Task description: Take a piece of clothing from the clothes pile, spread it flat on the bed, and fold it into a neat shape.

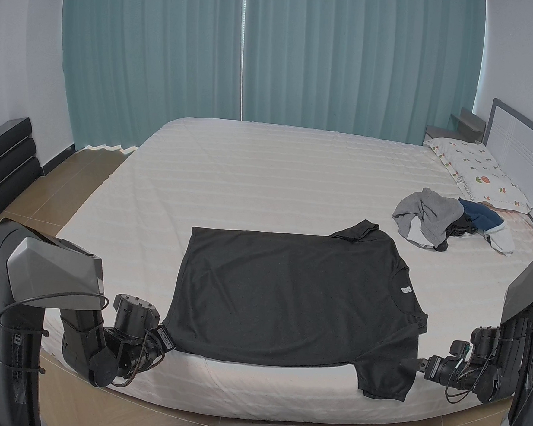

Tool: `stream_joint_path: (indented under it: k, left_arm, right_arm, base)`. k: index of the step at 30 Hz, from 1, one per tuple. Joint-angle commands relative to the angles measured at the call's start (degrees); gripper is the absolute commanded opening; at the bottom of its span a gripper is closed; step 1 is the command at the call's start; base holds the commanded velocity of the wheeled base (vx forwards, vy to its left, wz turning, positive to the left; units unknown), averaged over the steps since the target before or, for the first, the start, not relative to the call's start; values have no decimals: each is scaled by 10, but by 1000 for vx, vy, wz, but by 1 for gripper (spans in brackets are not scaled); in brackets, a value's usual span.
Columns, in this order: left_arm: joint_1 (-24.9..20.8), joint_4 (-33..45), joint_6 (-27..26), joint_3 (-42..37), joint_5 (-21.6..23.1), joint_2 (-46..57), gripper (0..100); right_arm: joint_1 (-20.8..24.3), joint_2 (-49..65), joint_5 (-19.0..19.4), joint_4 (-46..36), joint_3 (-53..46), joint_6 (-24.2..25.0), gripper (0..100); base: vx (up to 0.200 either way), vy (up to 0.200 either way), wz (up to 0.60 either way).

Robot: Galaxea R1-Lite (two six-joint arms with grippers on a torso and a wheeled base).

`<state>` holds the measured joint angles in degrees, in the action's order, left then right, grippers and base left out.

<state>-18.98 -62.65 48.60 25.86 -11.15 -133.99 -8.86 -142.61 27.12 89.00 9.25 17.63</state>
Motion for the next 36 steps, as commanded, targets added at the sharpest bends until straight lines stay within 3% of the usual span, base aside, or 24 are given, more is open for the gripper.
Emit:
stream_joint_path:
  k: [1, 11, 12, 19, 25, 33, 36]
  left_arm:
    - [0, 0, 1, -2, 3, -1, 0]
    - [1, 0, 0, -1, 4, -2, 0]
    - [1, 0, 0, -1, 4, -2, 0]
    - [3, 0, 0, -3, 4, 0, 0]
    - [3, 0, 0, -4, 4, 1, 0]
    - [3, 0, -5, -9, 3, 2, 0]
    - [3, -1, -8, -18, 2, 3, 0]
  right_arm:
    - [18, -9, 0, 8, 5, 4, 100]
    - [29, -14, -3, 8, 29, 11, 100]
    - [29, -14, -3, 8, 29, 11, 0]
    - [21, -12, -36, 8, 17, 6, 0]
    - [7, 2, -36, 8, -10, 2, 0]
    - [-51, 36, -28, 8, -69, -35, 0]
    - [-67, 37, -5, 8, -90, -55, 0]
  base:
    - [0, 0, 0]
    - [0, 0, 0]
    - [0, 0, 0]
    - [0, 0, 0]
    - [0, 0, 0]
    - [0, 0, 0]
    - [0, 0, 0]
